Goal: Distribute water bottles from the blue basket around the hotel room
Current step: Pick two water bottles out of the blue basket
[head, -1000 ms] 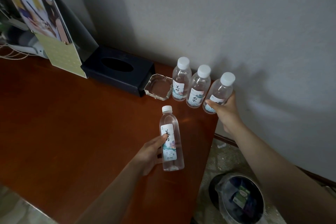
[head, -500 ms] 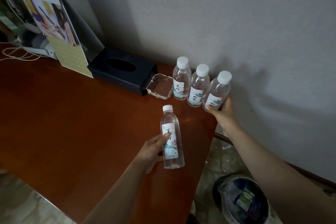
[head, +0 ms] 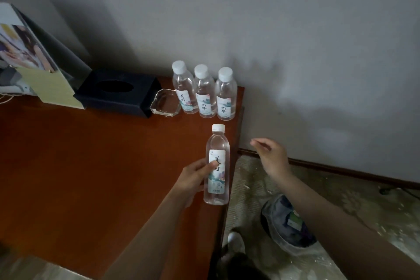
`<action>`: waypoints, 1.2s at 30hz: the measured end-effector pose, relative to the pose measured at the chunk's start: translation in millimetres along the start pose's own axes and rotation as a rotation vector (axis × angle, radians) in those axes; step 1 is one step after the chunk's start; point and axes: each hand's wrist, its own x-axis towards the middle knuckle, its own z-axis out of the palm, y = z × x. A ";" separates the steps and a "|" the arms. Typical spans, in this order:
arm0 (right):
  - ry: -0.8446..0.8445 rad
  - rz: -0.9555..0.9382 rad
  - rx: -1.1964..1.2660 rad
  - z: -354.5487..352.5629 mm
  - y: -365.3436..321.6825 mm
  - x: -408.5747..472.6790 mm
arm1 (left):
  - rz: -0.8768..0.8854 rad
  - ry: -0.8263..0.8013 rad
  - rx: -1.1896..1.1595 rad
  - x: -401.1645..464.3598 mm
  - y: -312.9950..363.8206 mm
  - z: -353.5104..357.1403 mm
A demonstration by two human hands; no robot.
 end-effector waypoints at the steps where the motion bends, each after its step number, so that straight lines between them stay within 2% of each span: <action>1: 0.009 -0.012 -0.001 -5.1 3.2 -11.4 | 0.004 -0.043 0.027 -0.8 0.9 9.2; 4: 0.038 -0.041 -0.043 -18.7 13.8 -50.0 | 0.022 -0.162 0.094 -4.8 1.9 39.0; 8: 0.182 -0.033 -0.092 -43.2 30.5 -101.8 | 0.050 -0.322 0.165 -19.0 -4.3 80.9; 14: 0.413 0.141 -0.141 -94.5 75.5 -183.5 | 0.018 -0.450 0.233 -42.0 -36.1 140.4; 18: 0.556 0.243 -0.083 -130.5 109.4 -232.8 | -0.005 -0.569 0.305 -62.6 -58.9 181.0; 23: 0.722 0.284 0.034 -176.0 142.2 -278.1 | -0.024 -0.656 0.372 -86.6 -70.9 240.1; 31: 0.804 0.416 0.126 -262.6 212.0 -321.0 | -0.060 -0.771 0.501 -92.8 -94.1 369.4; 36: 0.828 0.478 0.095 -331.5 248.9 -345.1 | -0.035 -0.862 0.574 -98.3 -104.5 457.9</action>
